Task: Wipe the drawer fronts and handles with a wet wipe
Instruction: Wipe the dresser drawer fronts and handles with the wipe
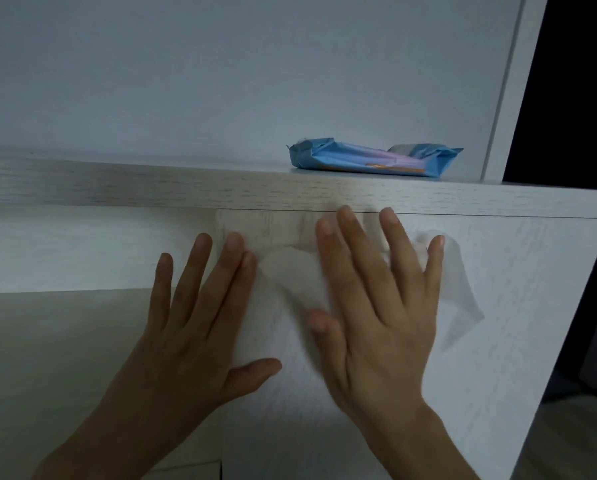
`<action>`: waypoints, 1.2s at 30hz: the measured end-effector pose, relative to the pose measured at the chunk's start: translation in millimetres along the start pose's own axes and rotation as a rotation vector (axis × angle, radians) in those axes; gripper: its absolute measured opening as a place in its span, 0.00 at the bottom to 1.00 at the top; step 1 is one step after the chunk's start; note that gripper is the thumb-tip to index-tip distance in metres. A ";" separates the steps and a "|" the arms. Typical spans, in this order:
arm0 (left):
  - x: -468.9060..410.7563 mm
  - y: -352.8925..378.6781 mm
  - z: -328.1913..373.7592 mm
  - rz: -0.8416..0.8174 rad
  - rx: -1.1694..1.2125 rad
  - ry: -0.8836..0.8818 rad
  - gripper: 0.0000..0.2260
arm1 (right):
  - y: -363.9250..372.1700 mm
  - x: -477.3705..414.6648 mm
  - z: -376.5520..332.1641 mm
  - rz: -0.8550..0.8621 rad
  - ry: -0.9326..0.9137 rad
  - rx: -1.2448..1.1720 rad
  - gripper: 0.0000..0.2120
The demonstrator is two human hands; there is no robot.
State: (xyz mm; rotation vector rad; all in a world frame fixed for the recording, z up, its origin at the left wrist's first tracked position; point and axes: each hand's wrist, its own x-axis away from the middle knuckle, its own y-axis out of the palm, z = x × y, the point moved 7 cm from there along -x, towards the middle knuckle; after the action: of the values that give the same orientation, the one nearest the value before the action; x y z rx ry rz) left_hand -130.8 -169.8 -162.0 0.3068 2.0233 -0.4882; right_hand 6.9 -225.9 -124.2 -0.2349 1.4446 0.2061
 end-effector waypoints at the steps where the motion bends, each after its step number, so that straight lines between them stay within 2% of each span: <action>1: 0.1 0.2 -0.1 0.000 0.004 -0.001 0.38 | 0.9 -0.6 -4.3 0.008 -0.002 0.017 0.22; 6: 1.4 -0.3 0.3 -0.004 -0.012 0.004 0.38 | -5.9 -2.1 -3.1 0.086 -0.058 -0.047 0.11; 10: 0.4 0.0 0.4 -0.016 -0.017 -0.002 0.38 | -13.6 -0.1 10.8 0.128 -0.013 -0.113 0.10; 13: 0.2 -0.9 -0.1 -0.011 -0.014 -0.007 0.34 | -4.5 -5.5 -6.3 0.112 -0.034 -0.177 0.08; 17: 0.9 -1.6 0.2 -0.002 -0.006 0.000 0.34 | -4.1 -8.1 -10.3 0.102 -0.085 -0.231 0.09; 20: 1.1 -0.3 -0.3 -0.007 -0.013 0.001 0.37 | -15.8 -3.7 8.7 0.162 -0.018 -0.211 0.10; 23: 0.2 0.3 -0.2 -0.006 -0.017 -0.002 0.36 | -10.8 -3.3 7.7 0.145 0.009 -0.215 0.10; 25: -0.9 -0.6 0.0 -0.003 0.001 -0.007 0.33 | -1.8 -6.9 -7.9 0.128 -0.014 -0.266 0.10; 28: -0.3 -1.6 0.4 -0.006 0.003 0.001 0.35 | 5.0 -11.3 -26.4 0.109 -0.053 -0.324 0.09; 32: -0.6 -2.3 0.1 -0.012 -0.011 0.003 0.36 | 1.1 -8.1 -21.1 0.053 -0.126 -0.302 0.09; 36: -1.0 -2.2 -0.3 -0.040 -0.015 0.000 0.34 | -4.5 -3.8 -10.8 0.071 -0.170 -0.284 0.13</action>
State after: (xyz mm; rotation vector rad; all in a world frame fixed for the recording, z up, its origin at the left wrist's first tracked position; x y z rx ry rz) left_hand -131.5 -171.6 -160.5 0.2574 2.0357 -0.4973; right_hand -2.5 -233.2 -121.5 -0.3889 1.2528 0.4795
